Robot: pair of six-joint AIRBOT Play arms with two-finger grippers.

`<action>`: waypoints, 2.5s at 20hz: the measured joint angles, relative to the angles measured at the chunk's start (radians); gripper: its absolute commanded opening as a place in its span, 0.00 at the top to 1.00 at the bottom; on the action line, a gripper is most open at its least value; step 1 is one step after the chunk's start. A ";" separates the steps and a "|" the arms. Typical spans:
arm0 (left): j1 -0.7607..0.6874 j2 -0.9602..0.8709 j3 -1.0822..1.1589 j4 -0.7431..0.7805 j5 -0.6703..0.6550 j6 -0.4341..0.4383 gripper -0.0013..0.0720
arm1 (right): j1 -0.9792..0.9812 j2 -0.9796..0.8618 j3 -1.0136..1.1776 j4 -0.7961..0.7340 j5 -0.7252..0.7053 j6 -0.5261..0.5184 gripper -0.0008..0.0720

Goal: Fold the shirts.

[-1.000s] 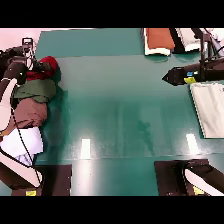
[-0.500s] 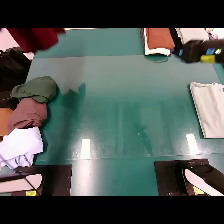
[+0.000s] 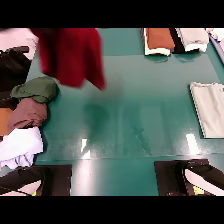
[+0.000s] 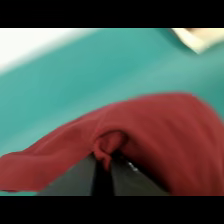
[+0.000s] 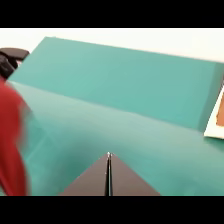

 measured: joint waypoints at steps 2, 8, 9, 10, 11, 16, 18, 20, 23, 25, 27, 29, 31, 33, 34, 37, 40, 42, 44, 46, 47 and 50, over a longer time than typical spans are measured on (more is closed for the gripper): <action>-0.056 -0.023 -0.085 -0.084 -0.019 0.003 0.14 | 0.000 -0.010 0.042 0.000 0.022 0.000 0.97; -0.044 -0.056 -0.294 -0.220 0.005 -0.007 0.14 | 0.000 -0.020 0.069 0.000 0.057 0.000 0.97; -0.023 -0.060 -0.324 -0.235 0.016 -0.013 0.14 | 0.000 -0.021 0.069 0.000 0.065 0.000 0.97; 0.000 -0.066 -0.363 -0.248 0.022 -0.017 0.14 | 0.000 -0.021 0.069 0.001 0.071 0.000 0.97; 0.021 -0.074 -0.404 -0.263 0.031 -0.020 0.14 | 0.000 -0.022 0.069 0.001 0.074 0.000 0.97; 0.090 -0.180 -0.597 -0.397 0.099 -0.003 0.14 | 0.000 -0.023 0.069 0.001 0.090 0.000 0.97; 0.099 -0.241 -0.628 -0.472 0.127 0.030 0.14 | 0.000 -0.023 0.069 0.001 0.104 0.000 0.97; 0.104 -0.292 -0.644 -0.552 0.150 0.062 0.32 | 0.000 -0.023 0.068 0.001 0.123 0.000 0.97; 0.106 -0.333 -0.652 -0.624 0.175 0.090 0.94 | -0.001 -0.023 0.068 0.001 0.147 0.000 0.97; 0.110 -0.344 -0.633 -0.630 0.181 0.098 0.94 | -0.015 -0.032 0.068 0.001 0.191 0.002 0.97; 0.109 -0.341 -0.592 -0.594 0.179 0.103 0.94 | -0.050 -0.050 0.059 0.000 0.272 0.008 0.97; 0.111 -0.325 -0.537 -0.513 0.166 0.105 0.94 | -0.102 -0.058 -0.002 -0.001 0.349 0.011 0.97; 0.111 -0.311 -0.488 -0.432 0.145 0.105 0.94 | -0.167 -0.044 -0.140 -0.002 0.383 0.013 0.96; 0.111 -0.304 -0.457 -0.380 0.127 0.104 0.94 | -0.239 -0.012 -0.344 -0.003 0.370 0.013 0.59; 0.111 -0.303 -0.449 -0.362 0.119 0.104 0.94 | -0.273 0.003 -0.457 -0.002 0.349 0.008 0.28; 0.111 -0.299 -0.434 -0.333 0.106 0.097 0.94 | -0.352 0.032 -0.813 0.004 0.259 -0.013 0.27; 0.111 -0.298 -0.429 -0.320 0.106 0.063 0.94 | -0.382 0.019 -1.083 0.073 0.142 -0.062 0.30; 0.111 -0.297 -0.427 -0.318 0.111 0.042 0.94 | -0.388 -0.014 -1.186 0.154 0.066 -0.105 0.35; 0.111 -0.297 -0.426 -0.315 0.113 0.022 0.94 | -0.372 -0.054 -1.231 0.225 -0.007 -0.141 0.39; 0.111 -0.297 -0.426 -0.314 0.113 0.006 0.94 | -0.330 -0.096 -1.235 0.268 -0.064 -0.163 0.39; 0.111 -0.297 -0.426 -0.314 0.114 -0.005 0.94 | -0.306 -0.116 -1.226 0.283 -0.086 -0.168 0.45; 0.111 -0.297 -0.426 -0.314 0.115 -0.040 0.94 | -0.231 -0.182 -1.181 0.297 -0.156 -0.181 0.97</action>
